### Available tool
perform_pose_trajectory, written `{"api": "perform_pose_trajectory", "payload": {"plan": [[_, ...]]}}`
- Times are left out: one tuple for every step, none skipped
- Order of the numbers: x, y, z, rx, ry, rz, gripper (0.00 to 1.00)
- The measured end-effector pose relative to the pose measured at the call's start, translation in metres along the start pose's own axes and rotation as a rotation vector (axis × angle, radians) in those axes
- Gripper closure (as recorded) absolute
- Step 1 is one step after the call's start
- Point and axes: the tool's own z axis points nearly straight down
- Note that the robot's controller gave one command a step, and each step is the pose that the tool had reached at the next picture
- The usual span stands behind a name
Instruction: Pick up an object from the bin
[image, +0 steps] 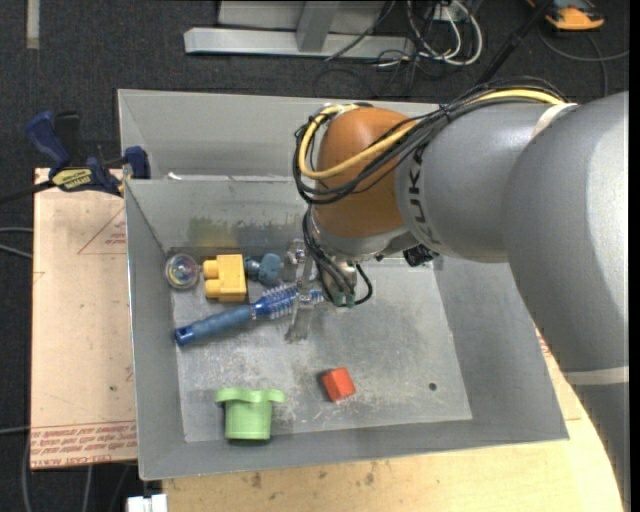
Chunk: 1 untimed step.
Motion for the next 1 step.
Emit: {"api": "perform_pose_trajectory", "payload": {"plan": [[-0.0362, -0.0114, 0.0645, -0.002, -0.005, 0.084, 0.0]]}}
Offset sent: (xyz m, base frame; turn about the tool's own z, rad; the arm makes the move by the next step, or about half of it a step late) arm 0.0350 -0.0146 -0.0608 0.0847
